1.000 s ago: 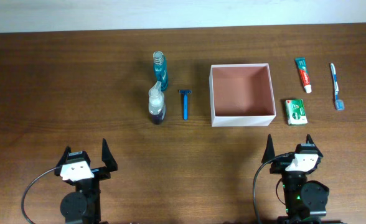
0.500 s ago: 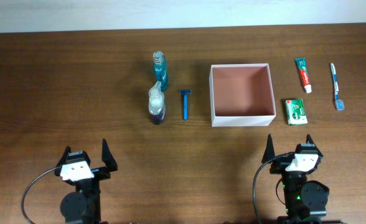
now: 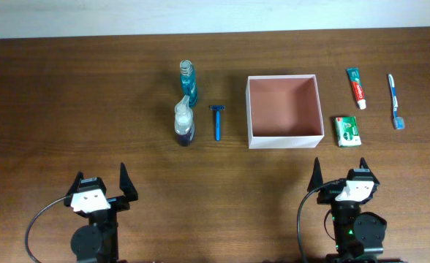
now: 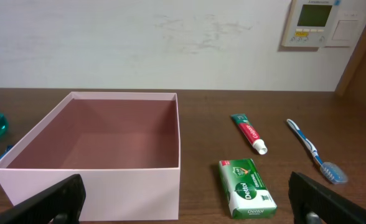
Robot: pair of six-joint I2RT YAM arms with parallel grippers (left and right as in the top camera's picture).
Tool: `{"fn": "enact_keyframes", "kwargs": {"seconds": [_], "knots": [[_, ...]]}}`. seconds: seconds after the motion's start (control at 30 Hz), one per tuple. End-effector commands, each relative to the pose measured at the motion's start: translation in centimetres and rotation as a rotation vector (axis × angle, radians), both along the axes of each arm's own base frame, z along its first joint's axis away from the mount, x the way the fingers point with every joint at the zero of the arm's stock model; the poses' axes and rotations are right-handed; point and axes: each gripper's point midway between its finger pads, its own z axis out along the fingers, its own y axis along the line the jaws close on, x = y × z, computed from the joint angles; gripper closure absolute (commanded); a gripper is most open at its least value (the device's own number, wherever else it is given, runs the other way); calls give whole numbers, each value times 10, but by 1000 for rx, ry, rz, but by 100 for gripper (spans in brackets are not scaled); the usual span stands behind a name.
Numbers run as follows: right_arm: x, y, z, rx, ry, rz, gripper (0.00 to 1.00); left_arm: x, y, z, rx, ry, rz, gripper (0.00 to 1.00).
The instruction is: Pack container
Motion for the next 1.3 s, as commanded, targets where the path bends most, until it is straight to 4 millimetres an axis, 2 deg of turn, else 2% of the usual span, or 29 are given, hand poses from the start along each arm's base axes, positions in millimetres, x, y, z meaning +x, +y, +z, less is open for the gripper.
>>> {"fn": "enact_keyframes", "kwargs": {"seconds": [0.0,0.93,1.13,1.27], "knots": [[0,-2,-2,-1,3,-14,1,0,-1,0,14,3,-9,0],[0,-2,-2,-1,3,-14,1,0,-1,0,15,1,-8,1],[0,-2,-2,-1,3,-14,1,0,0,18,25,-72,-3,1],[0,-2,-2,-1,3,-14,1,1,-18,40,38,-159,-106,1]]}}
